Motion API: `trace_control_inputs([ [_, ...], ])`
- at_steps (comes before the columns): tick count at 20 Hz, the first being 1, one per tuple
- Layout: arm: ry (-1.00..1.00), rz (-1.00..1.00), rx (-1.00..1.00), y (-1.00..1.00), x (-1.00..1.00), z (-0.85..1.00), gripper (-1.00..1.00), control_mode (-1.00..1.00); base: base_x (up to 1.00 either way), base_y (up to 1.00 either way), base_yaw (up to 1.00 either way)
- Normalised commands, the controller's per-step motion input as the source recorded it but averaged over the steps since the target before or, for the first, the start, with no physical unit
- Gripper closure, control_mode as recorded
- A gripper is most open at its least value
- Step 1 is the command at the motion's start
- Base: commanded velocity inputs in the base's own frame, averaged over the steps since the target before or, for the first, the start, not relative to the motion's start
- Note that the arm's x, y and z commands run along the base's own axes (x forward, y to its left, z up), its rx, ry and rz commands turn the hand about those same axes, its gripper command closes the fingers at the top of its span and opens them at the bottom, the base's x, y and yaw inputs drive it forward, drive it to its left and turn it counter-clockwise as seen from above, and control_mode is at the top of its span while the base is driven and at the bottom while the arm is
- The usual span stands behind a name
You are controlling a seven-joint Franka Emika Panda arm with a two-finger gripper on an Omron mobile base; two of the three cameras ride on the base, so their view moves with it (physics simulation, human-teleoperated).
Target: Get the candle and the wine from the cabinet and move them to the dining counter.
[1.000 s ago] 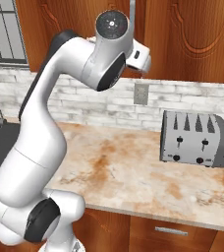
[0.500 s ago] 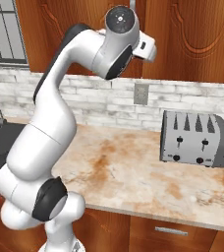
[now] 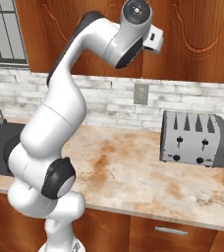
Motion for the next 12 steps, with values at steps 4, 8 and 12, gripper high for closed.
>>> trace_control_inputs([
  [4,0.00,0.11,0.00,-0.03,0.39,0.00,-1.00,-1.00,0.00,0.00,0.00],
  [8,-0.01,0.09,0.01,0.00,0.41,0.00,-1.00,-1.00,0.00,0.00,0.00],
  [12,-0.02,0.01,0.00,0.17,0.35,0.00,-1.00,-1.00,0.00,0.00,0.00],
])
